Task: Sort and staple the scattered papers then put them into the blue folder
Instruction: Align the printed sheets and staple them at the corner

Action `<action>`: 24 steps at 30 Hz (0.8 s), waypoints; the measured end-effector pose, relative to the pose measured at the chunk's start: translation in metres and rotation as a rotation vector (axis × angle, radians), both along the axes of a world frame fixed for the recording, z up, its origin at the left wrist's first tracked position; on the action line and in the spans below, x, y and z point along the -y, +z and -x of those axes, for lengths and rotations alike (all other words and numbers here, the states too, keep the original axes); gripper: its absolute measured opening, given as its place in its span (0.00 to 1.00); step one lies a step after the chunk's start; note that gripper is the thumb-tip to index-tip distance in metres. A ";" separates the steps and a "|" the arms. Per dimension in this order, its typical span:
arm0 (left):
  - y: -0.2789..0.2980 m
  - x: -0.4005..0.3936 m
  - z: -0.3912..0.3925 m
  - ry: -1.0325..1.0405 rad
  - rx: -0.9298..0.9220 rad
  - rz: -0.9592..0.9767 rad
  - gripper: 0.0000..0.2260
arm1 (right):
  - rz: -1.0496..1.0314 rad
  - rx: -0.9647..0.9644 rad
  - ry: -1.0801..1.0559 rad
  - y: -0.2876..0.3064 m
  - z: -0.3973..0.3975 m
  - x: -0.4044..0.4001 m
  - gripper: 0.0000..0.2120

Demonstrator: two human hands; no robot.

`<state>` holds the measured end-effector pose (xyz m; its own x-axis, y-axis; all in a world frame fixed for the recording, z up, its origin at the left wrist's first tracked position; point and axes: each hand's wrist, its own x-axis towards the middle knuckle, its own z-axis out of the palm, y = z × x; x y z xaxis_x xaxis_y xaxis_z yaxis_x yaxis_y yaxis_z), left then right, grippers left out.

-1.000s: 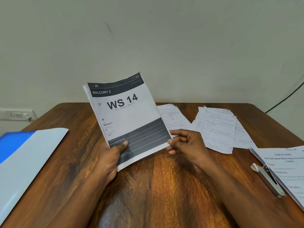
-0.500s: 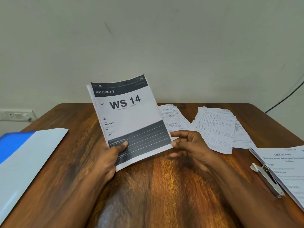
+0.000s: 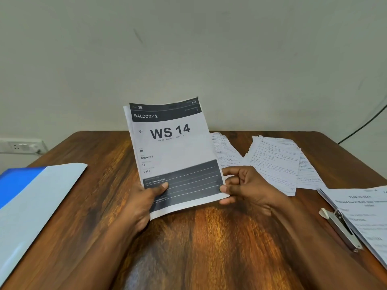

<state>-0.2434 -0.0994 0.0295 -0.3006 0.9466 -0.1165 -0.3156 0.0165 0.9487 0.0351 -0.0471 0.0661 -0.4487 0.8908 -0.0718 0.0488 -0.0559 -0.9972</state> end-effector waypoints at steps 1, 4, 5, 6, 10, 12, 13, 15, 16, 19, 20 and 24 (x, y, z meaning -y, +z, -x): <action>0.001 0.001 0.000 -0.007 0.001 0.001 0.15 | 0.005 -0.008 0.006 0.001 -0.001 0.000 0.21; 0.002 0.004 -0.002 -0.069 -0.014 -0.001 0.15 | 0.045 -0.062 0.017 -0.002 -0.001 0.002 0.22; 0.001 0.006 -0.004 -0.104 -0.020 0.000 0.16 | 0.062 -0.088 -0.013 -0.006 0.002 0.002 0.22; 0.001 0.007 -0.007 -0.140 -0.026 0.005 0.16 | 0.070 -0.106 -0.051 -0.010 0.004 0.002 0.21; -0.001 0.012 -0.016 -0.253 -0.077 0.015 0.15 | 0.094 -0.091 -0.127 -0.017 0.014 0.000 0.17; 0.000 0.014 -0.018 -0.289 -0.064 0.006 0.15 | 0.130 -0.090 -0.168 -0.019 0.014 -0.004 0.16; 0.001 0.014 -0.018 -0.303 -0.050 -0.001 0.15 | 0.139 -0.093 -0.196 -0.020 0.013 -0.007 0.16; 0.004 0.013 -0.017 -0.324 -0.019 -0.026 0.14 | 0.151 -0.125 -0.262 -0.023 0.010 -0.012 0.17; 0.005 0.012 -0.016 -0.329 0.004 -0.044 0.14 | 0.169 -0.158 -0.298 -0.024 0.007 -0.015 0.17; 0.008 0.010 -0.009 -0.299 0.102 -0.109 0.22 | 0.236 -0.262 -0.352 -0.027 -0.003 -0.022 0.17; 0.008 0.009 -0.007 -0.292 0.126 -0.135 0.25 | 0.261 -0.284 -0.360 -0.028 -0.006 -0.024 0.18; 0.007 0.011 -0.003 -0.329 0.112 -0.237 0.24 | 0.336 -0.345 -0.374 -0.032 -0.013 -0.031 0.23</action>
